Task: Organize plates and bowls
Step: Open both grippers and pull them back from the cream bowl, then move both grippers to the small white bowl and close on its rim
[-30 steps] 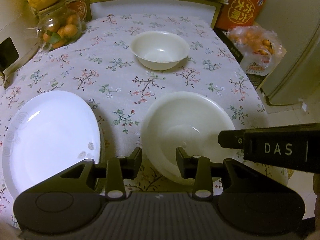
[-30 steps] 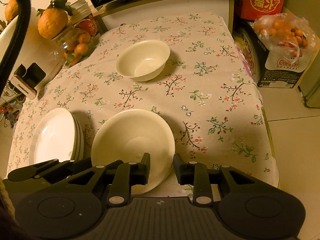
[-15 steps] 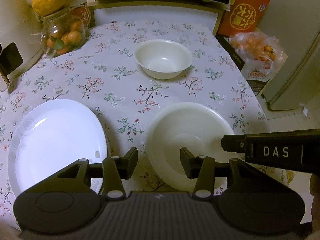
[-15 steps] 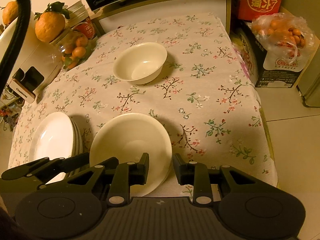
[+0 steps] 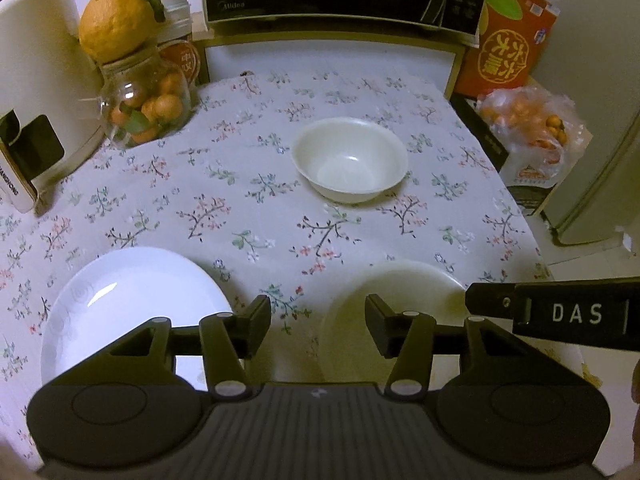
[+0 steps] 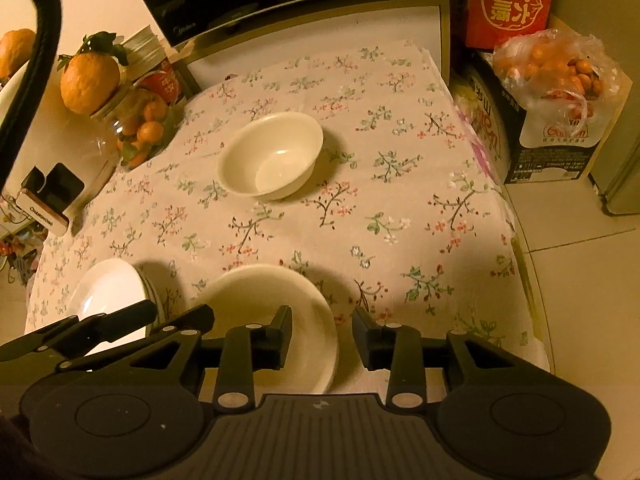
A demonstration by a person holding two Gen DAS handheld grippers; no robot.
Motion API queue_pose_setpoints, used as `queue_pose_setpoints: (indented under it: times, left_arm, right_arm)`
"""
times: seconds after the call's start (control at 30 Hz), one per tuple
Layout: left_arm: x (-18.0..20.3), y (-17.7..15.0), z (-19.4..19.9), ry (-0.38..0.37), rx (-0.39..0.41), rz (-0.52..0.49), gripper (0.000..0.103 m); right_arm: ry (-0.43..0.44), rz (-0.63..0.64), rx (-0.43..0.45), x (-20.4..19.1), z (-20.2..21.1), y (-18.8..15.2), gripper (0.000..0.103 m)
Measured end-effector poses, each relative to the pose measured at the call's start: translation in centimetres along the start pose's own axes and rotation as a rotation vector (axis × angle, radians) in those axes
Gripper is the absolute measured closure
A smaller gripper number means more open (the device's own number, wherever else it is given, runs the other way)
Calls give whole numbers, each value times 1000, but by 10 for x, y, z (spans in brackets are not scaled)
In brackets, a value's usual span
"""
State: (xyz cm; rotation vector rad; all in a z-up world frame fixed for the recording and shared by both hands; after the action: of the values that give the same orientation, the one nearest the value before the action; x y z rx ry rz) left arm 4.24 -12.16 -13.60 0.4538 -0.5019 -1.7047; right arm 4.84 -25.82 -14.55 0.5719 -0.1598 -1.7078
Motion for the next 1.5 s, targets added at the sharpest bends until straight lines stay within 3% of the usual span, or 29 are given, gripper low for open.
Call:
queue_pose_setpoints:
  times: [0.3, 0.6, 0.77, 0.93, 1.13, 1.37, 1.5]
  left_arm:
    - [-2, 14, -1, 5, 17, -11, 50]
    - [-4, 30, 9, 14, 54, -17, 37]
    - [-11, 36, 8, 23, 55, -21, 35]
    - [-28, 49, 15, 60, 75, -5, 16]
    - [-48, 63, 13, 103, 81, 9, 6]
    - [-55, 75, -6, 68, 26, 93, 1]
    - [-53, 83, -16, 69, 19, 67, 0]
  right_arm:
    - [-1, -3, 22, -3, 4, 16, 66]
    - [-22, -41, 54, -6, 13, 36, 60]
    - [-35, -46, 83, -12, 19, 46, 46]
    - [-112, -33, 118, -14, 20, 53, 31]
    - [-170, -30, 161, -13, 25, 62, 13]
    - [-206, -54, 166, -10, 20, 73, 7]
    - [-201, -64, 156, -7, 16, 77, 5]
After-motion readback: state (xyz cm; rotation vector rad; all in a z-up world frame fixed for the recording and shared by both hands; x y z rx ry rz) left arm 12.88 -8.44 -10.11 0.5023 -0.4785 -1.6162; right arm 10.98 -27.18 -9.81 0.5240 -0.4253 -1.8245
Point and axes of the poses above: each gripper's, at about its wrist camera, not at the fingertips, and z roughly against the way its jaws point, x to its right, y to its top, the point moved 8 cm from there along -z, roughly the way its jaws point, and after that the axes turned 5 degrees about -z, right-handed, at the moved point
